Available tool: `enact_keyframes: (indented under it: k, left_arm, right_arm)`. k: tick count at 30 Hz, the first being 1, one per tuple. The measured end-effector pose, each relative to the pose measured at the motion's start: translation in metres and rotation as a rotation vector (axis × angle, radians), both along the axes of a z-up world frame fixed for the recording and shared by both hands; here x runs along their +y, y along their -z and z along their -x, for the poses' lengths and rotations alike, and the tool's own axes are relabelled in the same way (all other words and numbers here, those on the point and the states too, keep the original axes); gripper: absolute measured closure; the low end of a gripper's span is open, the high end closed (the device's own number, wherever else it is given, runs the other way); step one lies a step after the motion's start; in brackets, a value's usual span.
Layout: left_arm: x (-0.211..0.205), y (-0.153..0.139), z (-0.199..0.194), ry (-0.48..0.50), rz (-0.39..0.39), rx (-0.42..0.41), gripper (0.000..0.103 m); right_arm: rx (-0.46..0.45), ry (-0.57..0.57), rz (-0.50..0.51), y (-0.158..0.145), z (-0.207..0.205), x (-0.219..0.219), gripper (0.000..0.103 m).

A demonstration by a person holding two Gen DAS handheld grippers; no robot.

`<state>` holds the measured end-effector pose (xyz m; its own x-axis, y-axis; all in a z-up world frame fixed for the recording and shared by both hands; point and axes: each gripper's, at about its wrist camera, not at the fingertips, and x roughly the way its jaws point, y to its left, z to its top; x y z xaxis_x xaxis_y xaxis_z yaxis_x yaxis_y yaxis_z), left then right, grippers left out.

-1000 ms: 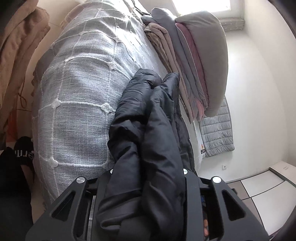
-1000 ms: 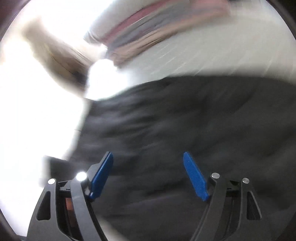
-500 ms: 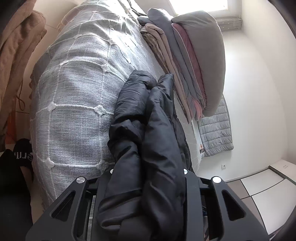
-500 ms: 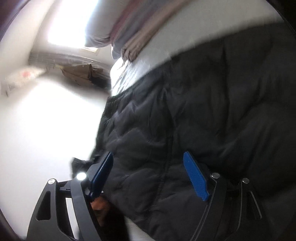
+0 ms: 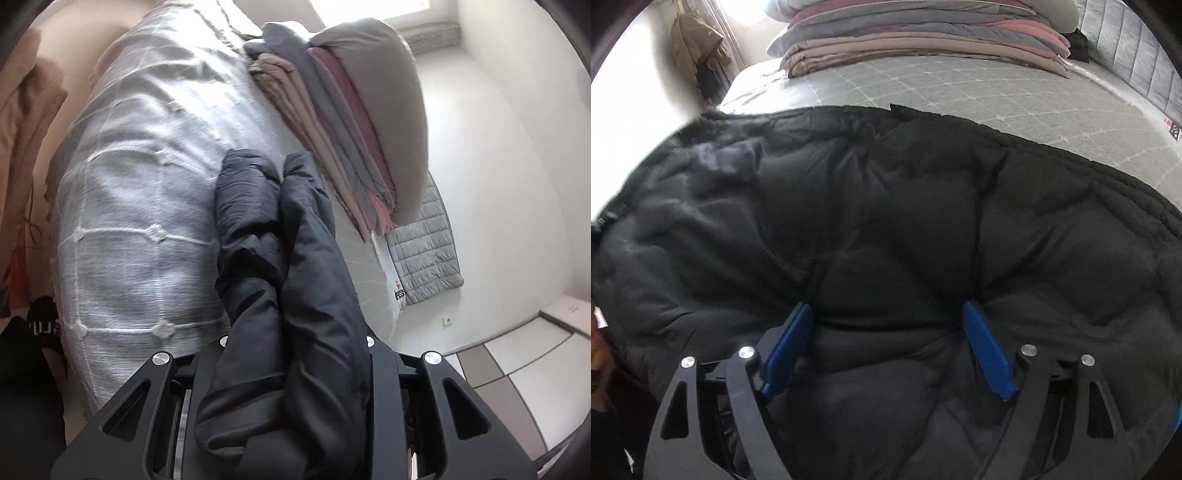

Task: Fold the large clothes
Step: 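Carry the held jacket bundle with the left tool toward the bed edge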

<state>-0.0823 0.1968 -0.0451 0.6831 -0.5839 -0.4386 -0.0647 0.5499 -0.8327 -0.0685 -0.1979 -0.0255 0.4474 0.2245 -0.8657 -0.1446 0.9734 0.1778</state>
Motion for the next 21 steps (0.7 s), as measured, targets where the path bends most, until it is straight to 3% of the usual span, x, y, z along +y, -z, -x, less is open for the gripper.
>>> enact_keyframes:
  k: [6, 10, 14, 17, 21]
  left_arm:
    - [-0.015, -0.026, 0.003, 0.026, -0.016, -0.053, 0.079]
    - [-0.035, -0.052, 0.004, 0.067, -0.048, -0.11, 0.079]
    - [-0.064, -0.082, 0.005, 0.122, -0.097, -0.178, 0.079]
    - [-0.091, -0.107, 0.007, 0.172, -0.151, -0.232, 0.079]
    - [-0.123, -0.13, 0.007, 0.233, -0.224, -0.279, 0.079]
  right_arm:
    - [-0.01, -0.007, 0.03, 0.003, 0.002, 0.008, 0.022]
    - [-0.006, -0.029, 0.089, 0.01, 0.001, 0.02, 0.015]
    - [0.007, -0.03, 0.068, 0.013, 0.001, 0.016, 0.013]
    - [0.025, -0.019, -0.026, 0.007, 0.003, 0.002, 0.011]
    - [0.014, 0.062, -0.366, -0.012, 0.015, -0.053, 0.011]
